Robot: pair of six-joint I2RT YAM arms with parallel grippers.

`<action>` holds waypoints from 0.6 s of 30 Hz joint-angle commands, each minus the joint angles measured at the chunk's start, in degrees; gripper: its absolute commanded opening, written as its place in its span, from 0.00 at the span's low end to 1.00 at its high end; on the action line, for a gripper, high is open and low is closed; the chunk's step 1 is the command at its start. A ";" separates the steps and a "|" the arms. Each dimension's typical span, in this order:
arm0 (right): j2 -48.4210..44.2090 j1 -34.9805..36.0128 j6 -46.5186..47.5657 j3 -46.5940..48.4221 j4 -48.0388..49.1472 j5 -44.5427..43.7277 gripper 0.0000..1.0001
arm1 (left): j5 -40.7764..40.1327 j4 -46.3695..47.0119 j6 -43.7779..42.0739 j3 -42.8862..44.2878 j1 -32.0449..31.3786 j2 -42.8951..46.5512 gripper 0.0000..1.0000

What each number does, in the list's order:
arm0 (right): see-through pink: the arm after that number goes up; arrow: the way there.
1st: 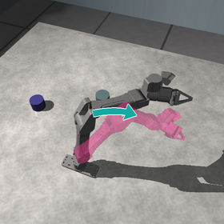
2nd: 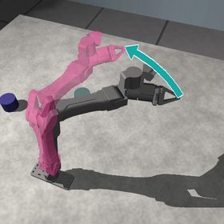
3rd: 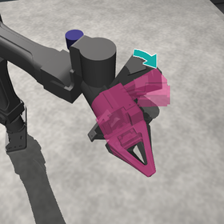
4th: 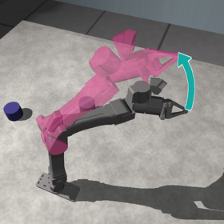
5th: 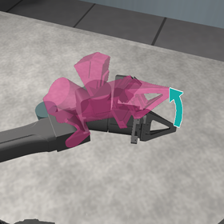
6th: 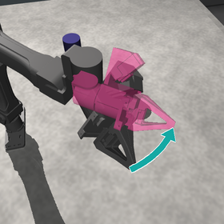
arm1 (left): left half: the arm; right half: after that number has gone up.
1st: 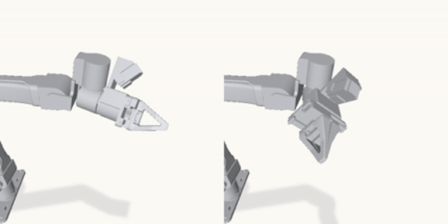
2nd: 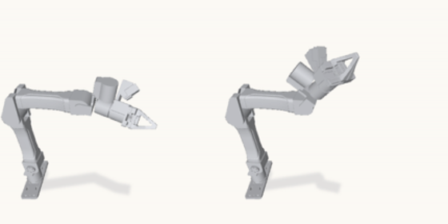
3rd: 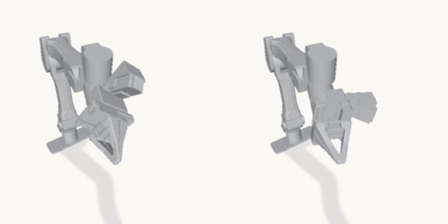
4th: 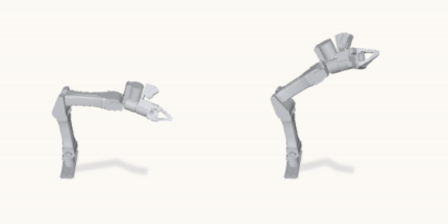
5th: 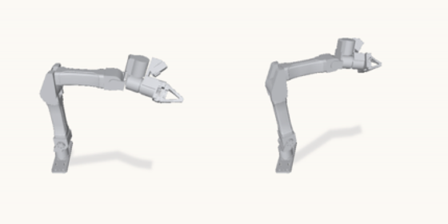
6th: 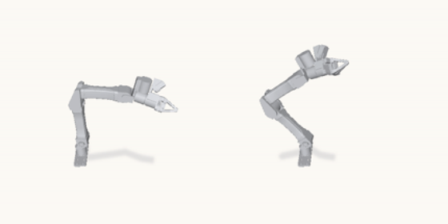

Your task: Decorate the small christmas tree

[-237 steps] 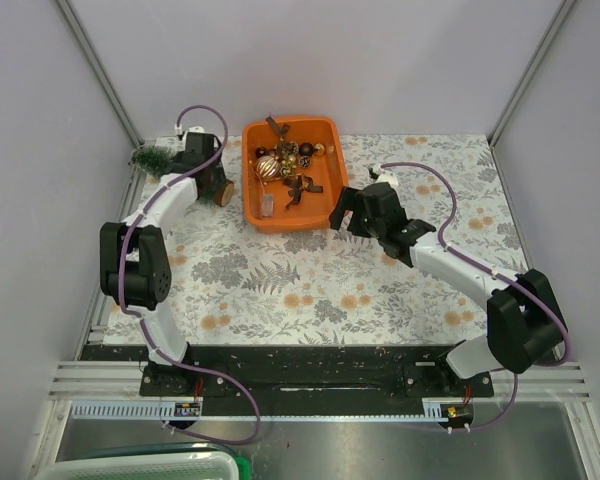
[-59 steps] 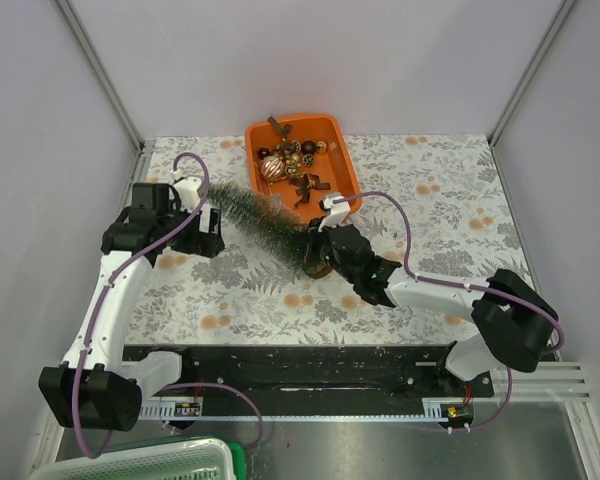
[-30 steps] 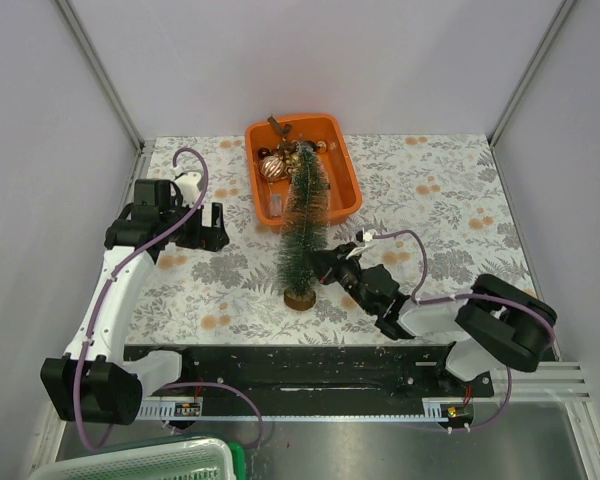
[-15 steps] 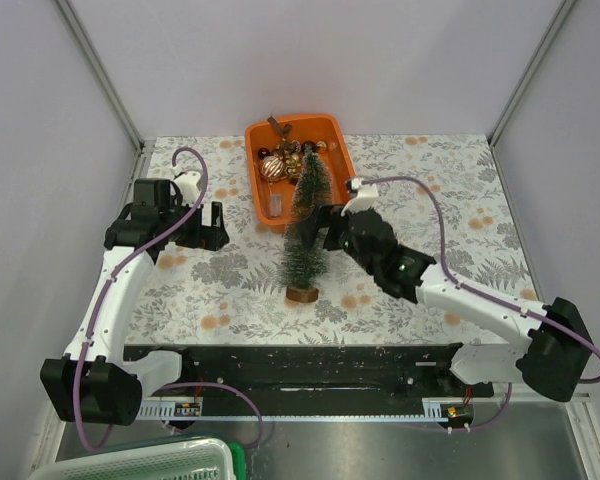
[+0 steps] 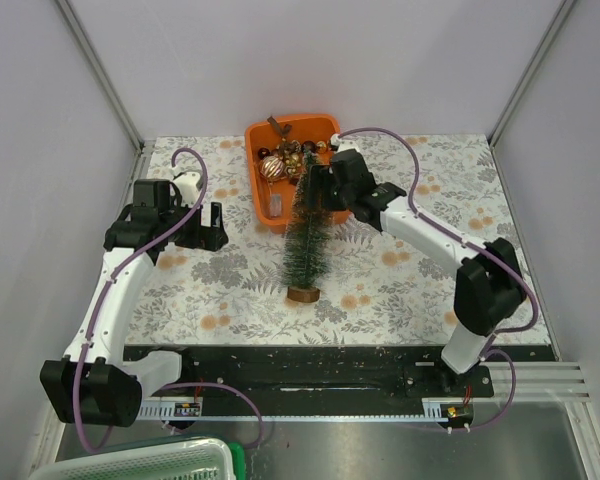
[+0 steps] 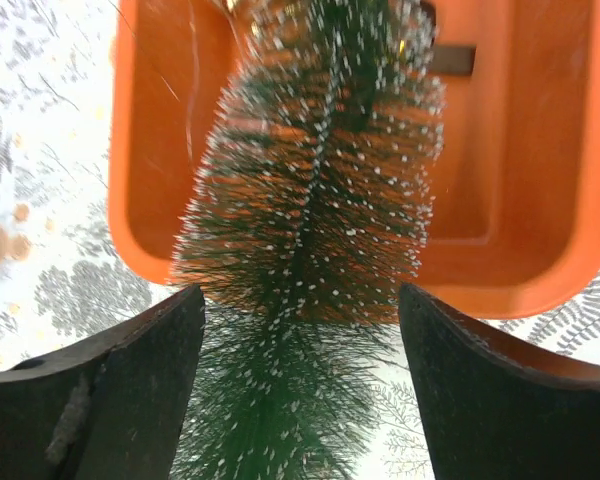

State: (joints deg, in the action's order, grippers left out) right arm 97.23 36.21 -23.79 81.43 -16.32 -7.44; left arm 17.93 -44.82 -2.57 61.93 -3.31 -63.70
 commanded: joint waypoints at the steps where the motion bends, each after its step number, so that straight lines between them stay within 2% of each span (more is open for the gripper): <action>1: 2.96 -1.31 1.46 3.38 -3.81 4.37 0.81 | -1.15 2.63 -0.60 -0.32 -0.03 1.04 0.99; 3: 3.58 -1.49 1.64 3.56 -3.46 4.45 0.71 | -1.23 2.63 -0.60 -0.32 -0.03 0.77 0.99; 7: 0.60 -1.58 2.34 1.81 -0.31 4.37 0.37 | -1.15 2.81 -0.25 -0.23 -0.03 0.42 0.99; 9: -2.38 -1.66 2.78 -0.03 2.24 3.93 0.24 | -0.71 3.15 -0.07 -0.58 -0.03 0.33 0.99; 11: -6.16 -1.66 3.31 -3.19 6.10 4.36 0.18 | -0.53 3.16 0.11 -0.67 -0.03 0.16 0.99; 18: -21.27 -1.49 4.89 -19.88 23.50 8.92 0.11 | 0.00 3.60 0.72 -0.94 -0.03 -0.11 0.99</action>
State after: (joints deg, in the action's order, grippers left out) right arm 84.31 34.87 -20.58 68.34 -6.72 -1.96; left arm 17.54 -44.03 -2.50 61.32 -3.31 -63.92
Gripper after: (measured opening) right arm 0.132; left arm 0.988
